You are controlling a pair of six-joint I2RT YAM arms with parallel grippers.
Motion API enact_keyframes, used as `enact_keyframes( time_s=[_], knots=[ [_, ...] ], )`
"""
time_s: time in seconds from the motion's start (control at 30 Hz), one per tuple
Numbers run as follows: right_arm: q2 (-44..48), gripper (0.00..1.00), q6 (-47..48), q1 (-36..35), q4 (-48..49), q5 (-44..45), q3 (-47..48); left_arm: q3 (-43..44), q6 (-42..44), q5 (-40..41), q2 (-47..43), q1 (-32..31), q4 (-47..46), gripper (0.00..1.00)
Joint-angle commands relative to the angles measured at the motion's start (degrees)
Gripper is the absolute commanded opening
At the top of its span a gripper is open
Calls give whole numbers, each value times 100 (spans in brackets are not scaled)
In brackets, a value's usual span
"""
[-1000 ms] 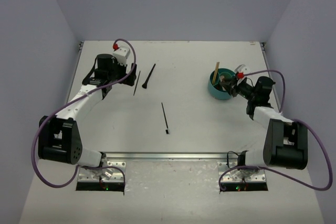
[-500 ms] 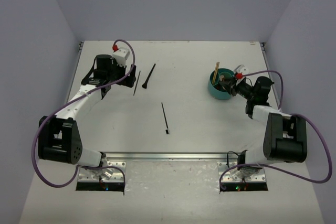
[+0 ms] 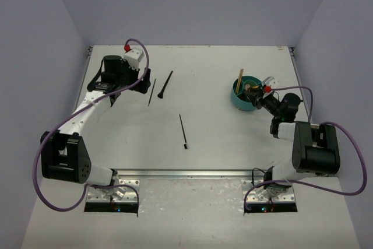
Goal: Organize the makeup
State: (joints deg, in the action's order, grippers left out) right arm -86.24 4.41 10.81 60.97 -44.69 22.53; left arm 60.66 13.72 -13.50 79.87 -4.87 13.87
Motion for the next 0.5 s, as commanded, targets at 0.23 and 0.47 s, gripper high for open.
enact_keyframes(
  time_s=[0.23,0.47],
  knots=[
    [-225,6,-272,35,984,209,-176,324,70,14,-261,71,72,100],
    [-279,30,-364,44,1145,397,-191,368,93,55,-267,74,60,100]
  ],
)
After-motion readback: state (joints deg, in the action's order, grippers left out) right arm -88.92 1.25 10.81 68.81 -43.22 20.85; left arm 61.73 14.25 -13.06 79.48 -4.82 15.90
